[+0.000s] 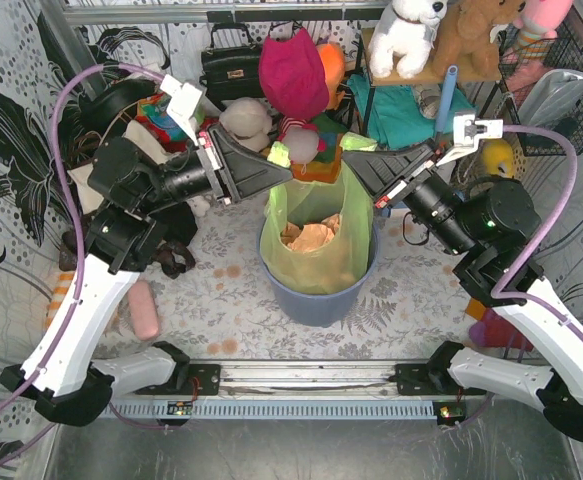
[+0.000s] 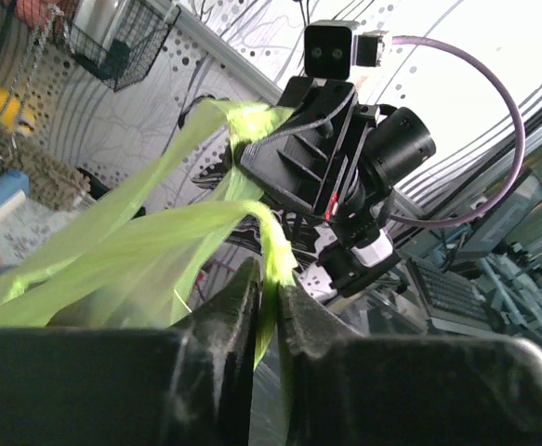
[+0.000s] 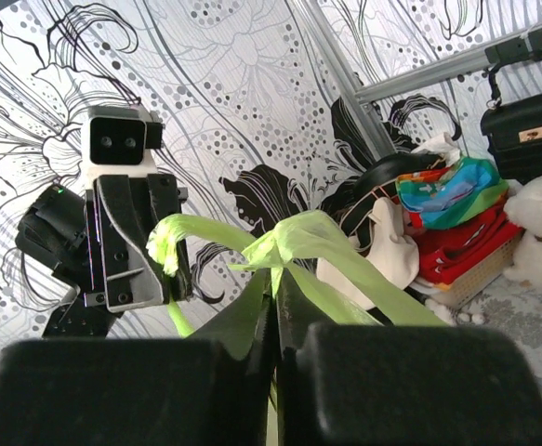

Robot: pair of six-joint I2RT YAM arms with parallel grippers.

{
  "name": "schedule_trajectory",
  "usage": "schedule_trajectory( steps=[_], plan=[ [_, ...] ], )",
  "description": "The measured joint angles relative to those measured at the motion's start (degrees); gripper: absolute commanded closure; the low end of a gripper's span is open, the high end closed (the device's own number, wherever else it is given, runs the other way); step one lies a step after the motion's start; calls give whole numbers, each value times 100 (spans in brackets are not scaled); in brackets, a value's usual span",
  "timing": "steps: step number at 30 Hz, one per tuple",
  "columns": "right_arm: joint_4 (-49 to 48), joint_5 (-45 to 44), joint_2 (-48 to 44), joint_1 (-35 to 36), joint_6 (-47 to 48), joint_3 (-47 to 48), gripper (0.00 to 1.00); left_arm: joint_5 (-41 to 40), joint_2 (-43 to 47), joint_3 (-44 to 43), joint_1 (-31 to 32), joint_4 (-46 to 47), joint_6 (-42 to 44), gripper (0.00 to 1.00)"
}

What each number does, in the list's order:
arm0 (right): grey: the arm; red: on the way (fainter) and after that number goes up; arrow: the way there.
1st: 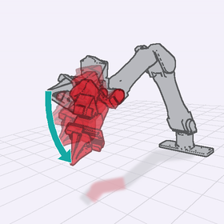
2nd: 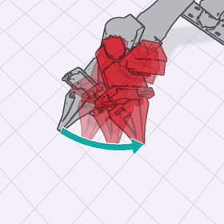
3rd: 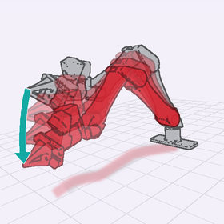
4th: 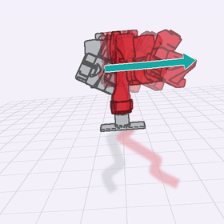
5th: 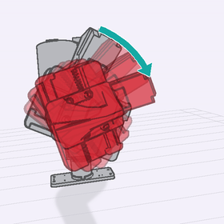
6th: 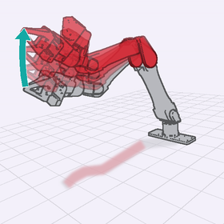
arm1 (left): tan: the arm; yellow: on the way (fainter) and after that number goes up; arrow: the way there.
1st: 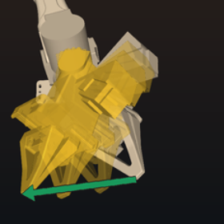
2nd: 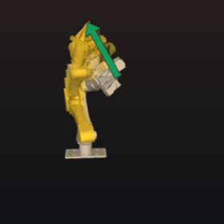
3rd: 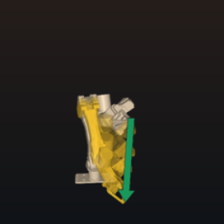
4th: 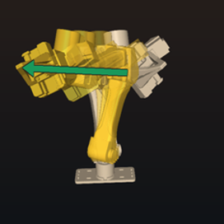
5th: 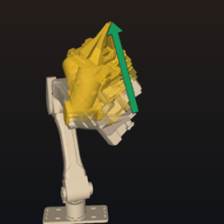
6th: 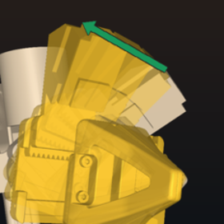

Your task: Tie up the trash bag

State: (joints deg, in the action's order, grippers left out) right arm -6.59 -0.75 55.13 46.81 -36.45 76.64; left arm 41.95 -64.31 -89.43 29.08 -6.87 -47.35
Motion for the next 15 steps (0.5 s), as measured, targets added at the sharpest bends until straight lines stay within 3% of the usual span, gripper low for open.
schedule_trajectory(
  steps=[4, 11, 15],
  plan=[
    [70, -20, 87, 0, 44, 144, 100, 70, -295, -413, 0, -63, -2, 92],
    [330, 210, 1058, 0, 328, 1751, 100, -232, -885, -2481, -39, -1086, 732, 92],
    [328, 358, 1228, 0, 407, 2140, 100, -354, -651, -2649, -92, -1207, 1008, 92]
  ],
)
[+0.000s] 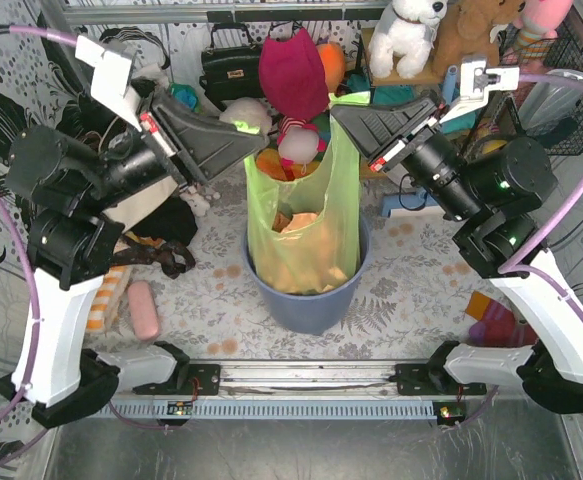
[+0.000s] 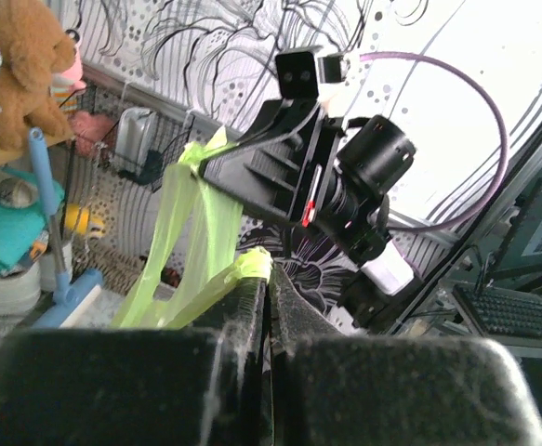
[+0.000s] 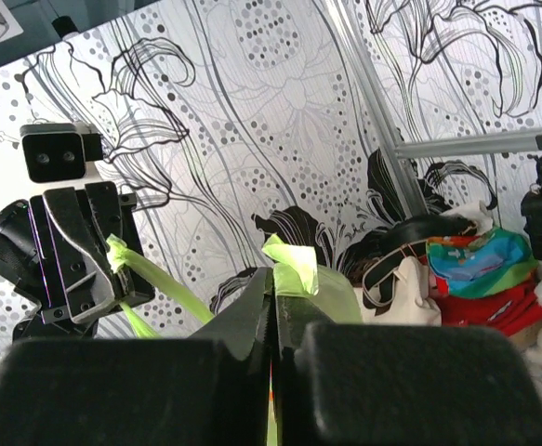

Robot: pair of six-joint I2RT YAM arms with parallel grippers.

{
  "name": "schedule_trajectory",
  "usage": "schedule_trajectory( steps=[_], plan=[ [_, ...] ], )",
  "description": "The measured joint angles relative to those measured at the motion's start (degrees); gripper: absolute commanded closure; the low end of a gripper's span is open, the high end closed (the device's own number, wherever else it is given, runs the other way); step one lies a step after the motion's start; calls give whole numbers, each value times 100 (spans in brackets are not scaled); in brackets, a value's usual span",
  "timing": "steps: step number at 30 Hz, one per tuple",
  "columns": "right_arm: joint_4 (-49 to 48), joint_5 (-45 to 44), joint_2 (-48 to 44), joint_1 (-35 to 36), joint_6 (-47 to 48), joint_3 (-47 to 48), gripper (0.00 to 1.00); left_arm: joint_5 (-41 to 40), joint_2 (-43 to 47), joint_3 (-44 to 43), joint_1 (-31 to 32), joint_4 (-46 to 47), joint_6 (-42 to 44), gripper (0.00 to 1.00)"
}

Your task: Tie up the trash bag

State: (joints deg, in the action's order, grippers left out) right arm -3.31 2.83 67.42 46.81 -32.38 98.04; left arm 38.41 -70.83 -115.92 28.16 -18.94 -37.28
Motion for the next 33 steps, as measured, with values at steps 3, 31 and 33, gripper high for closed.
schedule_trajectory(
  steps=[3, 31, 33],
  plan=[
    [-59, 13, -205, 0, 13, -345, 100, -94, 376, 597, -7, 17, 92, 92],
    [-254, -90, -645, 0, -120, -1443, 100, -1268, 737, 734, -96, -1185, 1075, 92],
    [-247, -201, -732, 0, -120, -1753, 100, -1320, 728, 942, -96, -1191, 1132, 92]
  ],
)
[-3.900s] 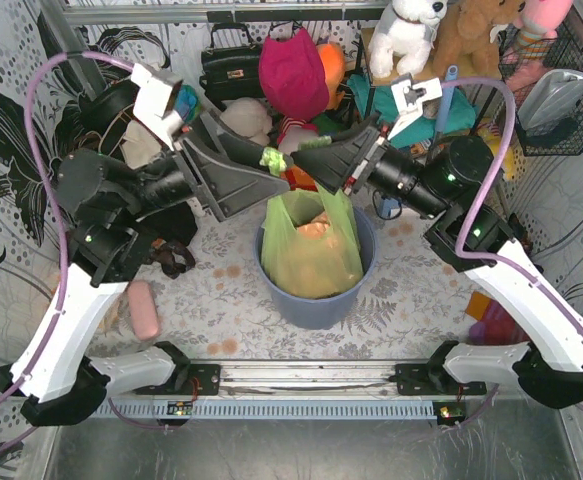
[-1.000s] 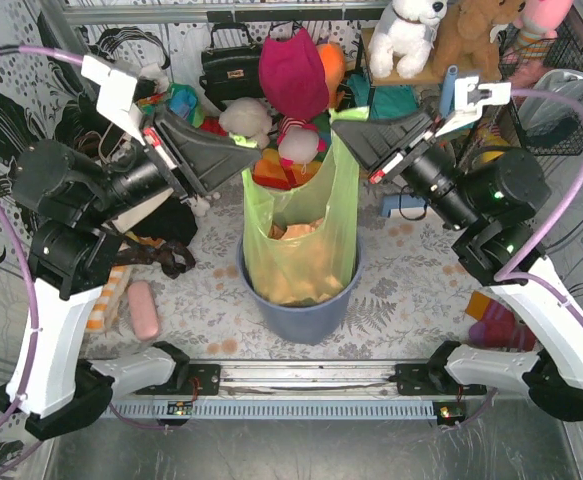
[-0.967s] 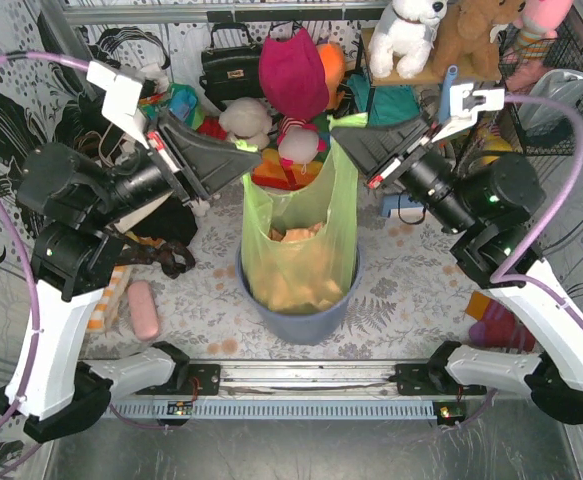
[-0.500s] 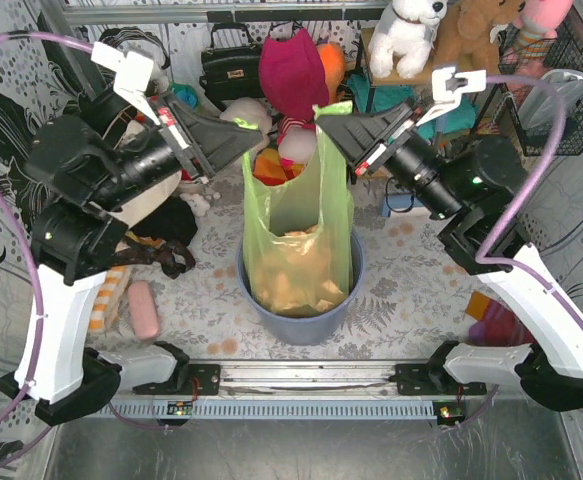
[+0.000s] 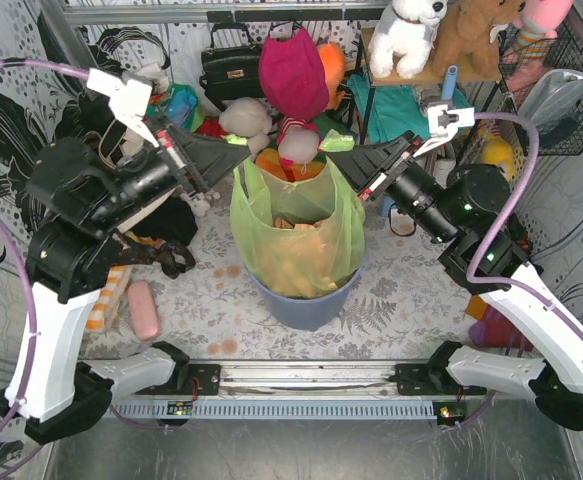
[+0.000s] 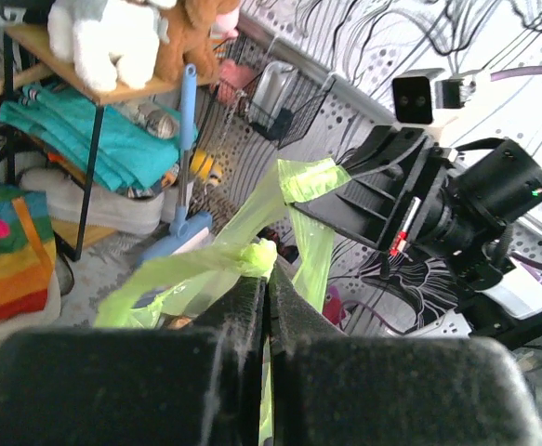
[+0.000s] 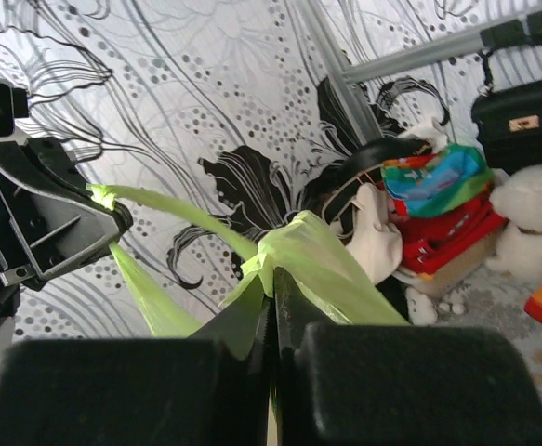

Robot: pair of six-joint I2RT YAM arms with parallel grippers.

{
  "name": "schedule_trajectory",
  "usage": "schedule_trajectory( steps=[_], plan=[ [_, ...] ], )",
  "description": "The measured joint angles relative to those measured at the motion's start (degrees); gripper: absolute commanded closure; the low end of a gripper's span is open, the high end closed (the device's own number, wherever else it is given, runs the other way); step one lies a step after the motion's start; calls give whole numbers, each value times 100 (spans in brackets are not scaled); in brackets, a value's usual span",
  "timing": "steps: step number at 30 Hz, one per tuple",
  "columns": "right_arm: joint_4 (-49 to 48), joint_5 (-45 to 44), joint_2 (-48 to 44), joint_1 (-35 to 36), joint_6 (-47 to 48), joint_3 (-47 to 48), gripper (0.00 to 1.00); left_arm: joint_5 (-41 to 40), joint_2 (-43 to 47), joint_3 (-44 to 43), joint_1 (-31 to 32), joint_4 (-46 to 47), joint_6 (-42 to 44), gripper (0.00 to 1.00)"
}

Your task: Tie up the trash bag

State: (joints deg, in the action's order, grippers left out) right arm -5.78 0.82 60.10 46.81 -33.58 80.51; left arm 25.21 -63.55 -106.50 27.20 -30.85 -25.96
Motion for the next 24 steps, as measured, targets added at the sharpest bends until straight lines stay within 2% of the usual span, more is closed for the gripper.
schedule_trajectory(
  steps=[5, 10, 13, 17, 24],
  plan=[
    [90, -186, 33, 0, 48, -20, 100, -11, -295, 94, -31, 0, 15, 92],
    [243, -168, 544, 0, 258, 1099, 100, 50, -866, -728, -70, -90, 17, 92],
    [267, -129, 728, 0, 358, 1576, 100, 52, -916, -970, -76, -55, 15, 92],
    [275, -131, 629, 0, 417, 1491, 100, 61, -675, -826, -101, -2, 17, 88],
    [328, -247, 260, -2, 411, 660, 100, 26, -302, -286, -116, 50, 20, 87]
  ],
)
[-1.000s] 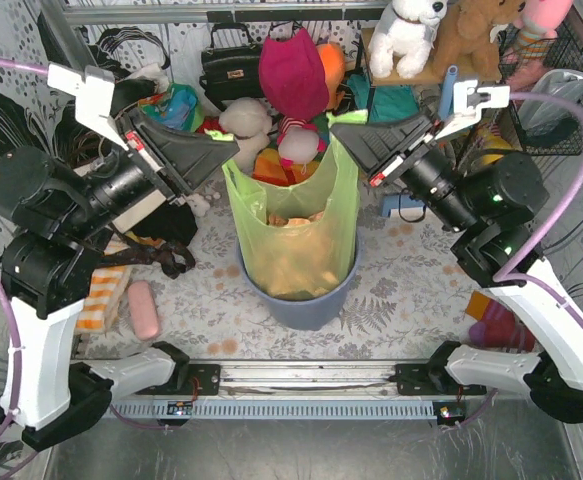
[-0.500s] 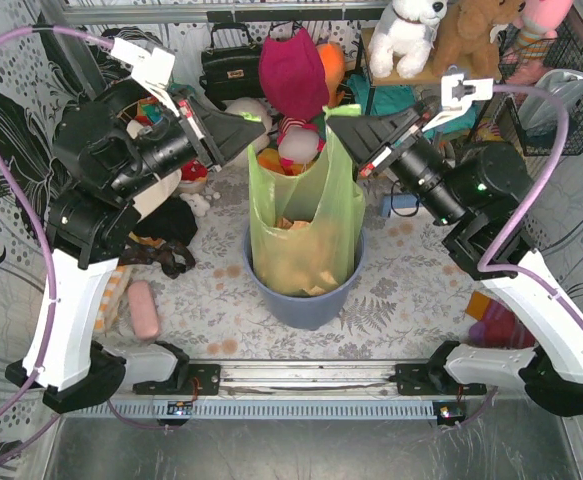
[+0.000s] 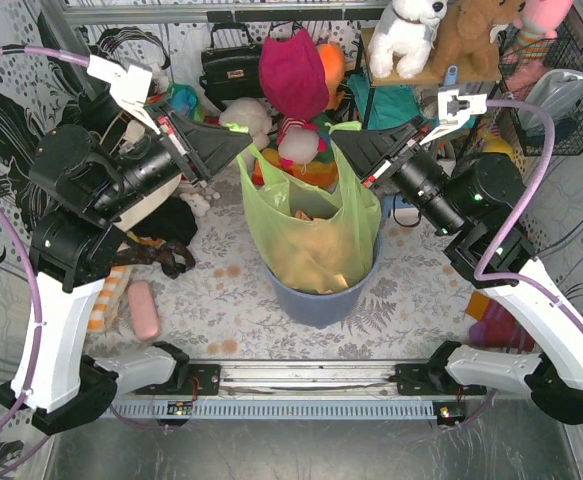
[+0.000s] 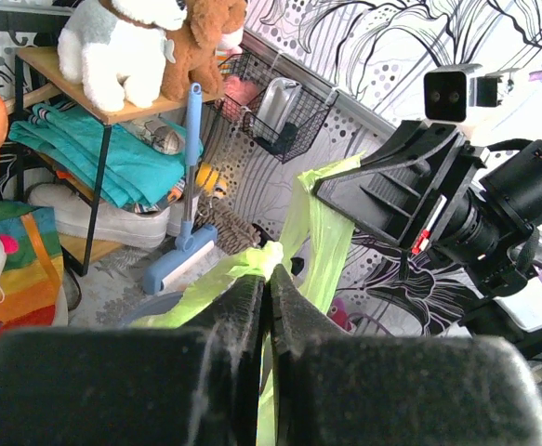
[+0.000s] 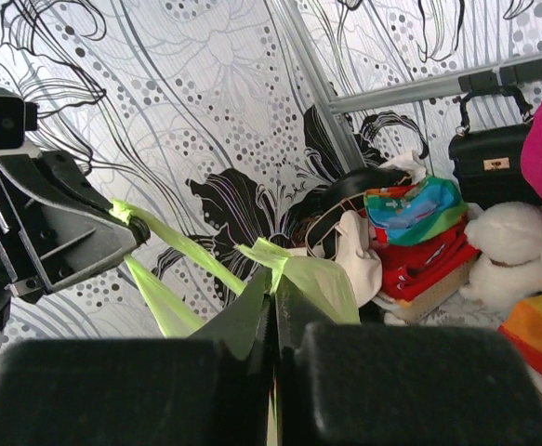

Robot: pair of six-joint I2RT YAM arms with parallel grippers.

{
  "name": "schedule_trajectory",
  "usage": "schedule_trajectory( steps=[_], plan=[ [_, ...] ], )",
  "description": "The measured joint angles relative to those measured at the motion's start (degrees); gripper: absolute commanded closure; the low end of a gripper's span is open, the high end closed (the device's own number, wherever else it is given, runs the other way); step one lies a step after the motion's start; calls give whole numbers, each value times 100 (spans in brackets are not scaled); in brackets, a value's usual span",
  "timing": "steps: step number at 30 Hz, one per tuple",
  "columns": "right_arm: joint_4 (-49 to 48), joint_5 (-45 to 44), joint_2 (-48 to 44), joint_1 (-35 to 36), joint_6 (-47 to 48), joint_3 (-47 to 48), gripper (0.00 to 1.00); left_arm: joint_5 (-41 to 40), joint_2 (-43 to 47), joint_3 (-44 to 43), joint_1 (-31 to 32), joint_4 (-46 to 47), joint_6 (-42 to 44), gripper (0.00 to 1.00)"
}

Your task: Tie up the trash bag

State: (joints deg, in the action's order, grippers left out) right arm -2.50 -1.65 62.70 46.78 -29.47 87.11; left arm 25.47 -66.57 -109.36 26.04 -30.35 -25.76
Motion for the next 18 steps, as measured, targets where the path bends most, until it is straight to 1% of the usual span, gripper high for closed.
schedule_trajectory(
  steps=[4, 6, 9, 11, 15, 18],
  plan=[
    [20, -37, -13, 2, -2, -66, 100, -39, -87, -92, -26, -61, 2, 88],
    [57, -28, 39, 2, -2, 46, 100, -46, -282, -468, -35, -186, 20, 89],
    [94, 52, 293, 0, 0, 516, 100, -44, -605, -1130, -39, -378, 61, 89],
    [81, 140, 455, 2, 0, 796, 100, -48, -682, -1344, -39, -389, 83, 89],
    [81, 260, 525, 2, -13, 905, 100, -57, -557, -1268, -57, -372, 87, 89],
    [-31, 269, 435, 2, -92, 640, 100, -111, -350, -1005, -61, -341, 94, 88]
  ],
)
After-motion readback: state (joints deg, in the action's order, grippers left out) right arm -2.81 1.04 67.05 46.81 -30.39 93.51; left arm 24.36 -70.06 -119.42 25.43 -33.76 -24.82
